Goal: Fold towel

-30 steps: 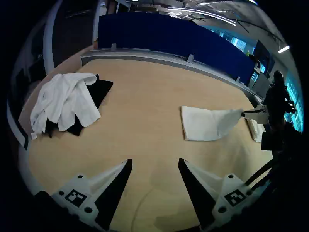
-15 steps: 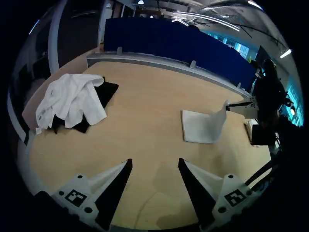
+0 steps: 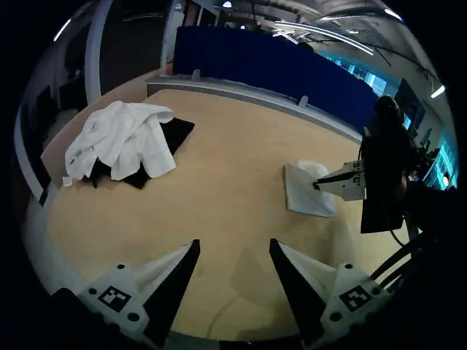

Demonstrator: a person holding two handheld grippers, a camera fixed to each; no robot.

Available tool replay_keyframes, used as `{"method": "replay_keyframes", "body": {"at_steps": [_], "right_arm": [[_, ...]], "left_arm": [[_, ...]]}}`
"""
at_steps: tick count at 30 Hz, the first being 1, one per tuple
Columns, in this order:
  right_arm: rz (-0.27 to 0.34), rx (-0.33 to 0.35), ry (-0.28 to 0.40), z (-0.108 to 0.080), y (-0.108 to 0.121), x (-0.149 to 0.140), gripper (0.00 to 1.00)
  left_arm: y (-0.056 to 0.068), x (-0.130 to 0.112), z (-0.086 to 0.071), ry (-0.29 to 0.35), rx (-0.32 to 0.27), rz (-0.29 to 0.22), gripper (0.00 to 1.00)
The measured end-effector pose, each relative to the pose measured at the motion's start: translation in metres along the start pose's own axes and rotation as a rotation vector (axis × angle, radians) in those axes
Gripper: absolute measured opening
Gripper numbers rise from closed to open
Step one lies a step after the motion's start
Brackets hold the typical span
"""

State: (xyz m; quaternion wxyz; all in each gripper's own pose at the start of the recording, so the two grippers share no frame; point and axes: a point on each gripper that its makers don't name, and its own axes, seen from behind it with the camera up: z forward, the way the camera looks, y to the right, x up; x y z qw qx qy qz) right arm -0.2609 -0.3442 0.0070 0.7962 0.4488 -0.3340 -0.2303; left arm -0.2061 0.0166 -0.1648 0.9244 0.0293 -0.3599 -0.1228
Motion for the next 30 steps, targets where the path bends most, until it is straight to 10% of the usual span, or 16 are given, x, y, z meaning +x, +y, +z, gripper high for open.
{"method": "replay_keyframes", "body": {"at_steps": [10,20,30], "right_arm": [[0.038,0.033,-0.023,0.015,-0.008,-0.014,0.09],[0.048,-0.002,0.013,-0.004,0.001,-0.012,0.79],[0.118,-0.066,0.013,-0.023,0.01,-0.037,0.89]], "left_arm": [[0.0,-0.001,0.003,-0.004,-0.002,-0.002,0.88],[0.001,0.003,0.008,-0.009,-0.008,0.008,0.88],[0.006,0.004,0.008,-0.009,-0.014,0.008,0.88]]}}
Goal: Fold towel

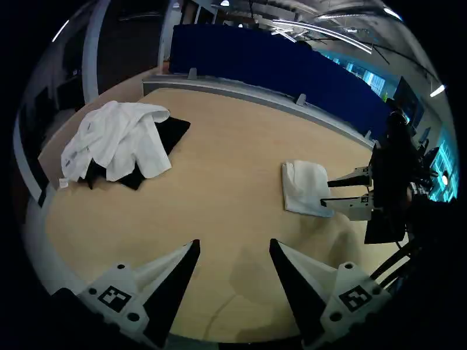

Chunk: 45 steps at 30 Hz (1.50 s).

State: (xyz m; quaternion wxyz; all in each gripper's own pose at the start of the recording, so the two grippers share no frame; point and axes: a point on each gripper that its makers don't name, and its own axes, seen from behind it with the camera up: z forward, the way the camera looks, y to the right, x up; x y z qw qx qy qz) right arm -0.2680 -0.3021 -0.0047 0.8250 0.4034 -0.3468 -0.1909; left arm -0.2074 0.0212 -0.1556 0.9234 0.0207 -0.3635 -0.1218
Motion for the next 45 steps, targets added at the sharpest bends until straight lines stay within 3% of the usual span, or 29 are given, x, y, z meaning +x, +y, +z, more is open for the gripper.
{"method": "replay_keyframes", "body": {"at_steps": [14,22,28,33,39,42,45], "right_arm": [[0.059,-0.034,-0.052,-0.014,0.005,-0.045,0.89],[0.068,-0.036,-0.061,-0.014,0.005,-0.053,0.87],[0.078,-0.031,-0.081,-0.01,0.003,-0.062,0.66],[0.097,-0.03,-0.099,-0.006,0.004,-0.07,0.37],[0.111,-0.025,-0.098,-0.003,0.003,-0.072,0.27],[0.112,-0.026,-0.093,-0.005,0.004,-0.07,0.14],[0.106,-0.043,-0.088,-0.007,0.007,-0.068,0.1]], "left_arm": [[0.005,-0.004,0.002,-0.002,-0.006,0.003,0.88],[0.007,-0.005,0.003,-0.003,-0.009,0.007,0.88],[0.006,-0.005,0.003,-0.003,-0.008,0.005,0.88],[0.006,-0.005,0.003,-0.003,-0.007,0.004,0.88],[0.005,-0.006,0.004,-0.005,-0.006,0.003,0.88],[0.006,-0.007,0.004,-0.007,-0.006,0.002,0.88],[0.006,-0.007,0.003,-0.006,-0.007,0.002,0.88]]}}
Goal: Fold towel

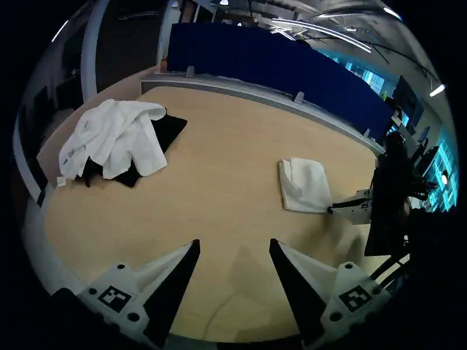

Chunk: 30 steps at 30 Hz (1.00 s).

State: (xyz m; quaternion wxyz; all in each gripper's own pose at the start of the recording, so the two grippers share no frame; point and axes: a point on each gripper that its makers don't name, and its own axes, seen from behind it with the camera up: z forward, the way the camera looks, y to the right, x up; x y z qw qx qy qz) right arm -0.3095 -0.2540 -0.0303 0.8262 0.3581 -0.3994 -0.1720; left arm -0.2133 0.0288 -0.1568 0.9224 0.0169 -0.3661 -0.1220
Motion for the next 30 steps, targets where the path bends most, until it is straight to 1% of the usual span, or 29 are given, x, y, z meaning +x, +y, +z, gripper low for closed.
{"method": "replay_keyframes", "body": {"at_steps": [5,10,16,23,26,30], "right_arm": [[-0.015,0.0,0.017,-0.006,0.002,0.009,0.08],[-0.035,-0.015,0.073,-0.02,0.008,0.034,0.08],[-0.068,-0.039,0.166,-0.047,0.017,0.078,0.07],[-0.102,-0.064,0.264,-0.081,0.025,0.127,0.07],[-0.101,-0.071,0.299,-0.094,0.029,0.143,0.07],[-0.09,-0.082,0.331,-0.11,0.036,0.156,0.07]], "left_arm": [[0.001,0.001,-0.001,0.002,-0.001,0.0,0.88],[0.001,0.005,-0.002,0.011,-0.005,0.001,0.88],[0.003,0.012,-0.004,0.026,-0.011,0.002,0.88],[0.009,0.021,-0.008,0.044,-0.024,0.013,0.88],[0.011,0.024,-0.009,0.051,-0.029,0.021,0.88],[0.014,0.028,-0.01,0.059,-0.038,0.028,0.88]]}}
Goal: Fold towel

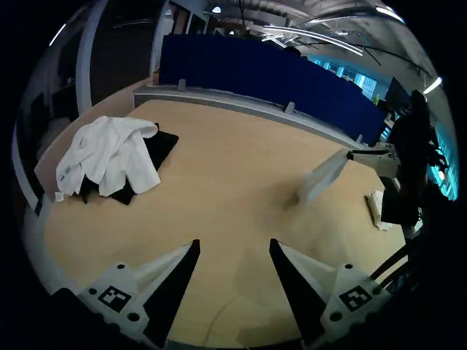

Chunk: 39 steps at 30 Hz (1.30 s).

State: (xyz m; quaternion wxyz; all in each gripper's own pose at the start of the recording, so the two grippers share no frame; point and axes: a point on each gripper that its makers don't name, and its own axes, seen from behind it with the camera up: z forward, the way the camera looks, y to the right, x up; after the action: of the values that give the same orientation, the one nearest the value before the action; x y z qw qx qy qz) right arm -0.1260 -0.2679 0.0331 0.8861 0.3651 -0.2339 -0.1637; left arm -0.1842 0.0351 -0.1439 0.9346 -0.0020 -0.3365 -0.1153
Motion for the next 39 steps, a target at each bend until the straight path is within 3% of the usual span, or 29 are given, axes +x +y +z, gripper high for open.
{"method": "replay_keyframes", "body": {"at_steps": [10,16,39], "right_arm": [[0.05,-0.031,0.024,-0.023,0.023,0.007,0.07],[0.09,-0.064,0.028,-0.043,0.049,0.0,0.07],[0.135,-0.277,-0.067,-0.156,0.235,-0.075,0.07]], "left_arm": [[0.008,0.004,-0.002,0.006,-0.021,0.012,0.88],[0.014,0.006,-0.001,0.006,-0.031,0.022,0.88],[0.036,0.003,0.011,-0.021,-0.037,0.043,0.88]]}}
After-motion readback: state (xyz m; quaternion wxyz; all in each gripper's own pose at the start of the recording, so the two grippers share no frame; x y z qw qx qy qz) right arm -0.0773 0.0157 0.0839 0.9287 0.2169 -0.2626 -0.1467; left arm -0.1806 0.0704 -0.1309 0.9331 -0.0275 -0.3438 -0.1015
